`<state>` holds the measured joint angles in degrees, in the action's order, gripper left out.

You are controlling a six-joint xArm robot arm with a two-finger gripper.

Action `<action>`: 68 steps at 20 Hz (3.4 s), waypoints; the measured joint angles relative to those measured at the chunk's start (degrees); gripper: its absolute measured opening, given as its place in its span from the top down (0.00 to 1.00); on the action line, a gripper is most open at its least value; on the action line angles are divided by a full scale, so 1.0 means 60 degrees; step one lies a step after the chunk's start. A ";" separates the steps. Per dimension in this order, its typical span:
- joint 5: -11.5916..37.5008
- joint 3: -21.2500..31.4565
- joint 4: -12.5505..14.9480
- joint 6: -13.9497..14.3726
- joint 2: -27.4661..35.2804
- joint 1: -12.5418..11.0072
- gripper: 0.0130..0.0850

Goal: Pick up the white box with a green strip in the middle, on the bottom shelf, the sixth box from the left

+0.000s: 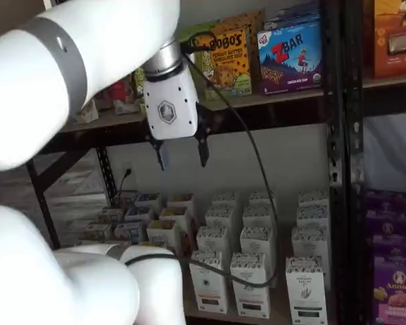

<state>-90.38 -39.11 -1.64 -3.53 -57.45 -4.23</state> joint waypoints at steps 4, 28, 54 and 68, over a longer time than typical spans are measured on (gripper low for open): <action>0.1307 0.1231 0.0017 -0.0085 -0.0185 -0.0067 0.00; 0.8521 0.4643 0.0595 0.0089 0.3333 -0.0180 0.00; 1.3458 0.0277 -0.0444 -0.2709 1.2984 -0.1936 0.00; 1.3758 -0.1629 0.0563 -0.2017 1.4836 -0.2251 0.00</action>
<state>-7.83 -48.89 1.74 -15.63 31.57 -17.73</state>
